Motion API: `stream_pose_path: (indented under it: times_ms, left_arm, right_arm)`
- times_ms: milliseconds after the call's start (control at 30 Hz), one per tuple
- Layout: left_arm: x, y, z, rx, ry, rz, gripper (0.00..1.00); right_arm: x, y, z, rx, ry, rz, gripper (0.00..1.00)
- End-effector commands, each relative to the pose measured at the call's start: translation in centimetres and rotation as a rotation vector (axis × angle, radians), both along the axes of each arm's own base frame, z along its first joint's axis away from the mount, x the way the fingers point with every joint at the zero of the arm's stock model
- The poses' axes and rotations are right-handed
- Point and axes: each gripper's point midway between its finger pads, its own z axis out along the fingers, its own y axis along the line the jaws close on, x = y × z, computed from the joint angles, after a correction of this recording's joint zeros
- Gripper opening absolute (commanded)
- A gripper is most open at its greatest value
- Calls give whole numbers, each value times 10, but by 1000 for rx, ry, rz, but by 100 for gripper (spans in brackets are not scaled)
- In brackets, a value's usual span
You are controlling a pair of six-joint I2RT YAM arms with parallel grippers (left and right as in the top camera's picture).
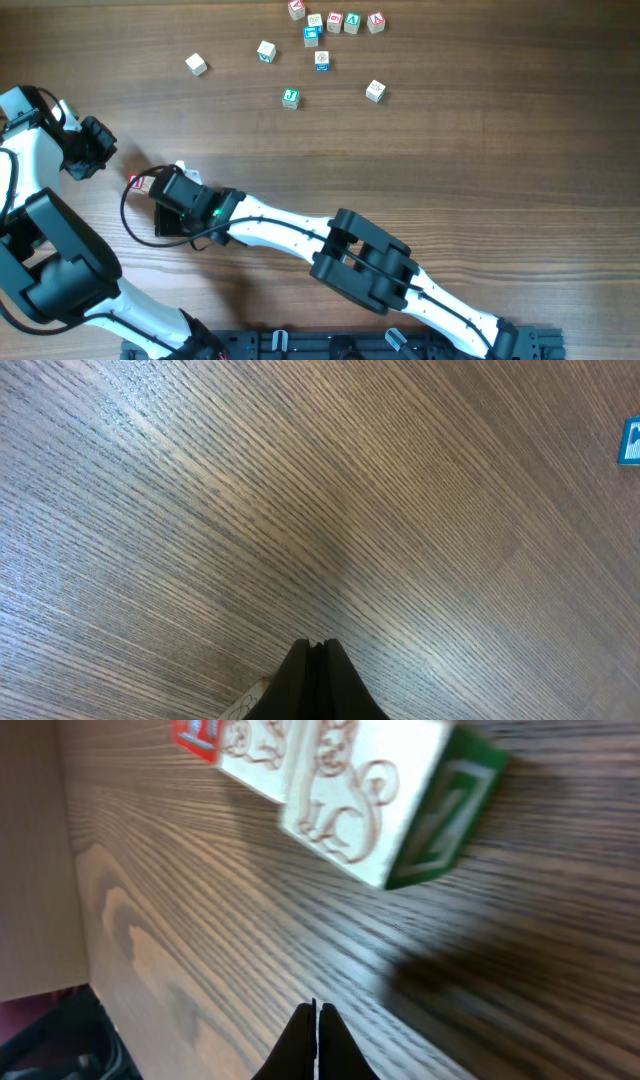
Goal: Form a horizontal line
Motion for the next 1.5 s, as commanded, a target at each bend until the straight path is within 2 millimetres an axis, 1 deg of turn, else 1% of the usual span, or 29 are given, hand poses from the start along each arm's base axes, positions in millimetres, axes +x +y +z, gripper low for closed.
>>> stream_pose_path:
  times_ms: [0,200,567,867,1000,1467]
  left_arm:
    - [1,0,-6,-22,5,6,4]
    - [1,0,-6,-22,5,6,4]
    - [1,0,-6,-22,5,6,4]
    - [1,0,-6,-22,5,6,4]
    - [0,0,-6,-22,6,6,4]
    - [1,0,-6,-22,5,6,4]
  right_arm:
    - [10,2,12,11,-60,-19,5]
    - [13,7,6,37,-72,-20,5]
    - [22,6,0,34,-86,-47,5]
    - [26,4,-1,27,-96,-58,5]
    - [27,4,-9,21,-86,-69,5]
    - [32,3,-18,30,-60,-91,5]
